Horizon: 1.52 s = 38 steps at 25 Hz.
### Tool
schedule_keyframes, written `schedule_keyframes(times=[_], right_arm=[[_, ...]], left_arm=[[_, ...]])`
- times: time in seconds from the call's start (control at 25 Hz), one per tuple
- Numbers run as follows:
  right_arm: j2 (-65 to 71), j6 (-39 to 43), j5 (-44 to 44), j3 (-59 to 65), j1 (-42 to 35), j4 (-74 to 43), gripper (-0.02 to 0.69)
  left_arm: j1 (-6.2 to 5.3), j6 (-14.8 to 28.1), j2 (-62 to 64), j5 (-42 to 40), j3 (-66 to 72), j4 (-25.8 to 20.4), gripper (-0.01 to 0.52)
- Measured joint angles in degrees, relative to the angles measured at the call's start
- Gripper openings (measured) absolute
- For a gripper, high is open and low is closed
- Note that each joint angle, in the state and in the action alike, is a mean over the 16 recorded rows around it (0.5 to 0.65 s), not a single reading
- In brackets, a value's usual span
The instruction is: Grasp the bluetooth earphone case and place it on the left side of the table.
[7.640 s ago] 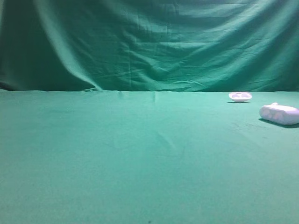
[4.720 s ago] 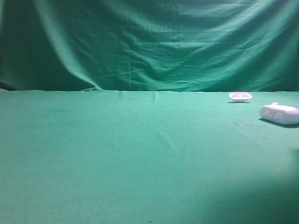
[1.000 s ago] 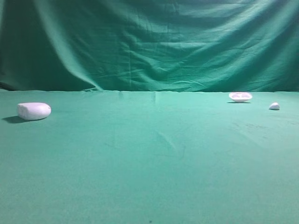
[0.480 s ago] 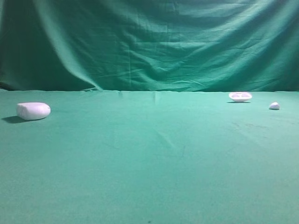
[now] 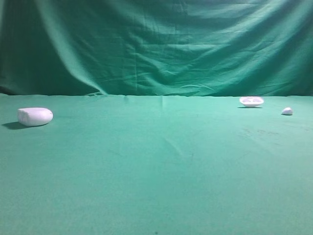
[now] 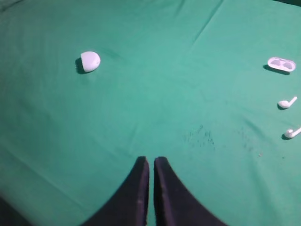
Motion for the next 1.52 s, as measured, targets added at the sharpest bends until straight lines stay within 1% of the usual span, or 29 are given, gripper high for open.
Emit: schedule_keyframes(times=[0.24, 0.52, 0.76, 1.08, 1.52], right_arm=[[-10.13, -0.62, -10.24, 12.89, -5.84, -0.40, 0.000], [-22.40, -0.79, -22.57, 29.29, -17.26, -0.91, 0.000], [-29.90, -0.83, -29.46, 41.08, -25.48, -0.67, 0.000], [-33.72, -0.85, -34.09, 49.29, -30.33, 0.51, 0.000], [-33.79, -0.85, -33.76, 51.01, -32.30, 1.73, 0.000]], left_arm=[[0.00, 0.00, 0.00, 0.00, 0.00, 0.00, 0.000], [0.00, 0.00, 0.00, 0.00, 0.00, 0.00, 0.000], [0.00, 0.00, 0.00, 0.00, 0.00, 0.00, 0.000], [0.00, 0.00, 0.00, 0.00, 0.00, 0.00, 0.000], [0.00, 0.00, 0.00, 0.00, 0.00, 0.00, 0.000]])
